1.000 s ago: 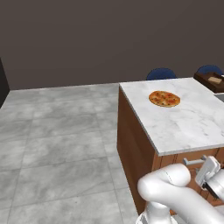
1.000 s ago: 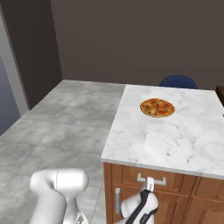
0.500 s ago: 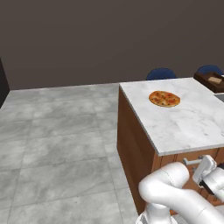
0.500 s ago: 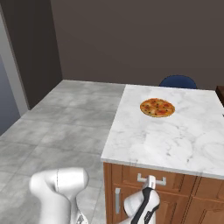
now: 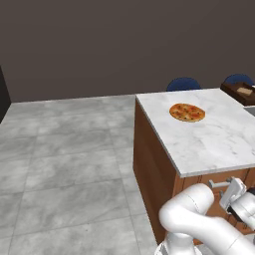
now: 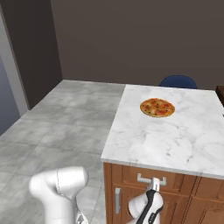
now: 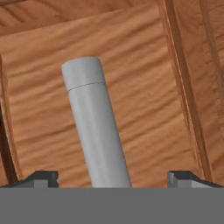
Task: Take the pizza cutter from the drawer on the right and place it on the dining counter for cutting.
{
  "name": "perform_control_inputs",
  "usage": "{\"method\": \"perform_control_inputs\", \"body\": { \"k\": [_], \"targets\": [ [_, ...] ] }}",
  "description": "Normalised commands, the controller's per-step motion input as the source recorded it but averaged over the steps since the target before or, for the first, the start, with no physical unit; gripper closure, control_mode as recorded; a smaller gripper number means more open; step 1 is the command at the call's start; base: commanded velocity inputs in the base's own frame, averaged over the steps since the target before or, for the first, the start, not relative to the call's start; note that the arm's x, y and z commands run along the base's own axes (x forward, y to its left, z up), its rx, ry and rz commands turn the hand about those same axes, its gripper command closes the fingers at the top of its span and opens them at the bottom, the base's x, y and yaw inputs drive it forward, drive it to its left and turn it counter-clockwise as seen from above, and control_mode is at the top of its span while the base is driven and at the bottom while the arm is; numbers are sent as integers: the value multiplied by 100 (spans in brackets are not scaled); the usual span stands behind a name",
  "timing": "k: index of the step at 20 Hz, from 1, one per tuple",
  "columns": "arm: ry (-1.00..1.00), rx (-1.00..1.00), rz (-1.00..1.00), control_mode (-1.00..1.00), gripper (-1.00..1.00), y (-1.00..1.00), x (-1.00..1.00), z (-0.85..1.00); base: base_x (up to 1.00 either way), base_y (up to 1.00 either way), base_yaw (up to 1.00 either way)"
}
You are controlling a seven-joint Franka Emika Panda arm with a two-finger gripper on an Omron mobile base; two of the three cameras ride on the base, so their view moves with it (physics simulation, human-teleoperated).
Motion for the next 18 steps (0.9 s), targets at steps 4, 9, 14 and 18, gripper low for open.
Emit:
{"method": "perform_control_inputs", "body": {
  "k": [4,9,14,18],
  "targets": [
    [-1,0,0,-100,-100,-16,20,-20,0,0,0],
    [-1,0,0,-100,-100,-15,23,-20,0,0,0],
    [0,0,0,-100,-100,-3,12,-6,0,0,0],
    [0,0,-4,-100,-100,4,14,0,0,0,0]
  ]
}}
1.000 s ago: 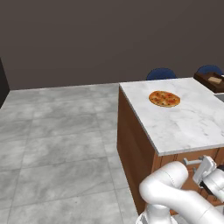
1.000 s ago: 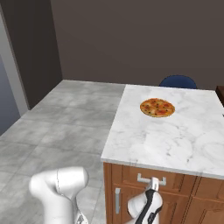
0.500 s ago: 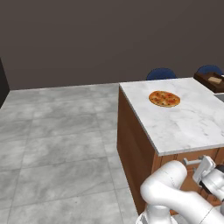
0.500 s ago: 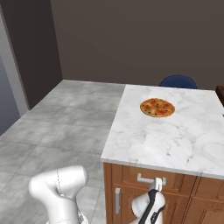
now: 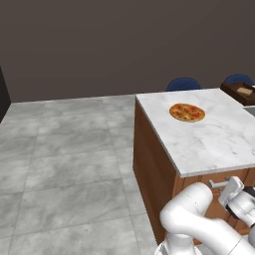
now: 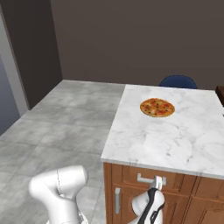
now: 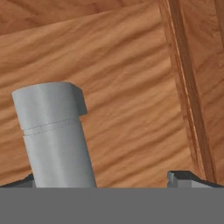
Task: Take the pizza cutter from the drawer on the right and place it on the dining counter for cutting.
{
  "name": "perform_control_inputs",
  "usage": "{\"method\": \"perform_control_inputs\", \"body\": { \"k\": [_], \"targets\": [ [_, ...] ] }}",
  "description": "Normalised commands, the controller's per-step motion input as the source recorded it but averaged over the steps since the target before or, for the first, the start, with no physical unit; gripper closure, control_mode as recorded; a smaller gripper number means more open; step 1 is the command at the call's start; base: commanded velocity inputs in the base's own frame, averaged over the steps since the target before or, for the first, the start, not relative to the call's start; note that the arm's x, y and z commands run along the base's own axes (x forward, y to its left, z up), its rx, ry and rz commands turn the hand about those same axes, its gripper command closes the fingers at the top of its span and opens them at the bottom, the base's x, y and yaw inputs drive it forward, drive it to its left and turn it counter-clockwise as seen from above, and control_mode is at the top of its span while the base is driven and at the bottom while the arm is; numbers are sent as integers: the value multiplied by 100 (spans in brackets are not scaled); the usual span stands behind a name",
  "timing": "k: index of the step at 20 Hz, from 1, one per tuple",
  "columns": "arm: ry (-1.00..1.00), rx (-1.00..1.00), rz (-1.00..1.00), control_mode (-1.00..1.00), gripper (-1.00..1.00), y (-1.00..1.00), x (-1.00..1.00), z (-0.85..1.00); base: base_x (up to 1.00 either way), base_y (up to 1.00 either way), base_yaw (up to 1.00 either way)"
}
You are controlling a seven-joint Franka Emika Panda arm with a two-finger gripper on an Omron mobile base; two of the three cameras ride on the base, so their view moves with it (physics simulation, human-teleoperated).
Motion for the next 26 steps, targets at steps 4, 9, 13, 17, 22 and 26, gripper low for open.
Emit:
{"method": "perform_control_inputs", "body": {
  "k": [4,9,13,17,22,26],
  "targets": [
    [0,0,-1,-100,-100,0,4,0,0,0,0],
    [0,0,0,-100,-100,0,0,0,0,0,0],
    [0,0,0,-100,-100,0,0,0,0,0,0],
    [1,0,0,-100,100,0,5,0,0,0,0],
    [0,0,0,-100,100,0,0,0,0,0,0],
    [0,0,0,-100,100,0,0,0,0,0,0]
  ]
}}
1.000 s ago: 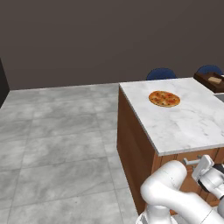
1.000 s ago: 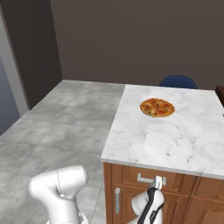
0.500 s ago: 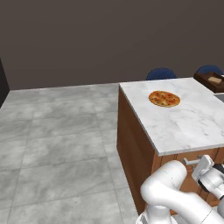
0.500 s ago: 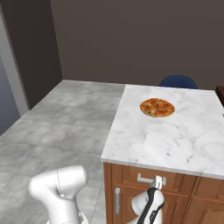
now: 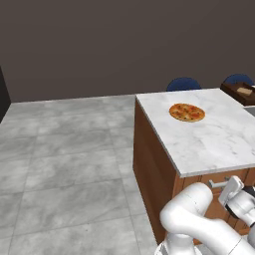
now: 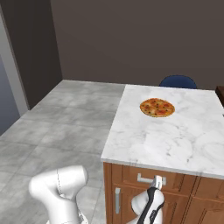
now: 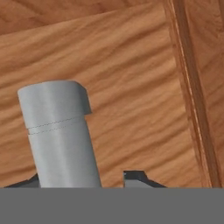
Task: Take the pizza cutter from the drawer on the right and place it on the dining counter for cutting.
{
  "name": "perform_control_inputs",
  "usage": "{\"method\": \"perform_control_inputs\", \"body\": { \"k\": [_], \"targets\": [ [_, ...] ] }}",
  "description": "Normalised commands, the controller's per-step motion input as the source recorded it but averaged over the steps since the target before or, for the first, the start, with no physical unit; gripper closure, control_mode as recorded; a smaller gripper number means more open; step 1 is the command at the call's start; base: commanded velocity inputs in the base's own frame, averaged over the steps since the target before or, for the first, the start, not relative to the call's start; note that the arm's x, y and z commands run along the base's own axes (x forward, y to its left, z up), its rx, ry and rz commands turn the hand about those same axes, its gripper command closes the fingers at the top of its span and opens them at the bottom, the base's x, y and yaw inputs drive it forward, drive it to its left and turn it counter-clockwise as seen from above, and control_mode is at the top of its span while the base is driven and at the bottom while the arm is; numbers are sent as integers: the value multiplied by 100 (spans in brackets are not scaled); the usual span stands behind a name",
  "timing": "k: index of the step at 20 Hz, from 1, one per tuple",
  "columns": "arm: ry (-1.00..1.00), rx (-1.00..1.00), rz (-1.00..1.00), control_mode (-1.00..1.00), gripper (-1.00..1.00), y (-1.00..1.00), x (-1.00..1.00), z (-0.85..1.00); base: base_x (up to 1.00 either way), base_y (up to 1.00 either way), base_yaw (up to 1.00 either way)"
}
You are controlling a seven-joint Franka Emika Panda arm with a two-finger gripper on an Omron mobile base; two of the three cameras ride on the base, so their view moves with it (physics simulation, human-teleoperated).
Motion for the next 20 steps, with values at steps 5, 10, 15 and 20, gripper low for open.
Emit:
{"method": "perform_control_inputs", "body": {
  "k": [5,10,15,20],
  "targets": [
    [0,0,0,-100,100,0,0,0,0,0,0],
    [0,0,0,-100,100,-13,-31,-5,0,0,0],
    [0,0,0,-100,100,-43,-96,-7,0,0,0],
    [0,0,0,-100,100,-47,-100,-7,0,0,0]
  ]
}}
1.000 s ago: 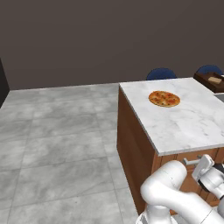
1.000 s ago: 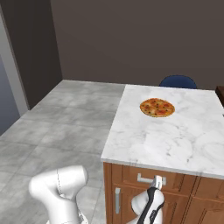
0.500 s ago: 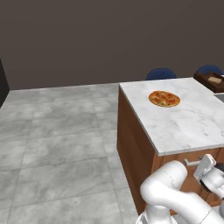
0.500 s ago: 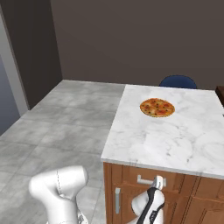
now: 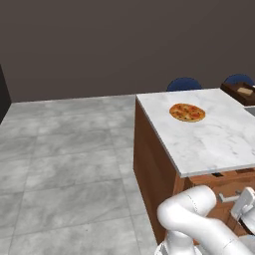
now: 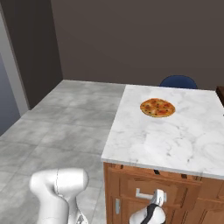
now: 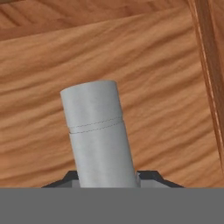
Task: Take the pizza cutter from the drawer on the right and place it on the dining counter for cutting.
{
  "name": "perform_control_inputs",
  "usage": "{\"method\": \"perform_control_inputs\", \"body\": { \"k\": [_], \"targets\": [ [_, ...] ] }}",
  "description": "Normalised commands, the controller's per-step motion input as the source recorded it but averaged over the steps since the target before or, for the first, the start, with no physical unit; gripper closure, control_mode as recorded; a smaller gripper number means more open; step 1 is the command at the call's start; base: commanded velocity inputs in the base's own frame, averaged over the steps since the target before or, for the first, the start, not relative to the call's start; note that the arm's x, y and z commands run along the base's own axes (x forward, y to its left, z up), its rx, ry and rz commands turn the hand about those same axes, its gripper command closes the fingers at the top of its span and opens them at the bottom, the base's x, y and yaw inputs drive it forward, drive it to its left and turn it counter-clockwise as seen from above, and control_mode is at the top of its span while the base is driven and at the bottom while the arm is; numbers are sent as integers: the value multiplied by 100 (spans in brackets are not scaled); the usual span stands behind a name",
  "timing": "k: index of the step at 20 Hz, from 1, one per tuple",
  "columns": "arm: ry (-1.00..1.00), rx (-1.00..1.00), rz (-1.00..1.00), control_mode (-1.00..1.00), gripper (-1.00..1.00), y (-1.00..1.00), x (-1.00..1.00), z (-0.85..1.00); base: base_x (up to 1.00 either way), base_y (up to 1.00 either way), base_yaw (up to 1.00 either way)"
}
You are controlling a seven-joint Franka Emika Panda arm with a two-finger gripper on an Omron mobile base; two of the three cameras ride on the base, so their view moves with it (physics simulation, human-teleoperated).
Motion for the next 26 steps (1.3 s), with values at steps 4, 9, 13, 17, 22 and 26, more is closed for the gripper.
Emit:
{"method": "perform_control_inputs", "body": {
  "k": [4,9,13,17,22,26],
  "targets": [
    [0,0,0,-100,100,-32,-97,-7,0,0,0],
    [0,0,0,-100,100,-25,-99,-12,0,0,0],
    [0,0,0,-100,100,-22,-92,-11,0,0,0],
    [0,0,0,-100,100,-18,-87,-11,0,0,0],
    [0,0,0,-100,100,-13,-75,-16,0,0,0],
    [0,0,0,-100,100,-13,-71,-13,0,0,0]
  ]
}}
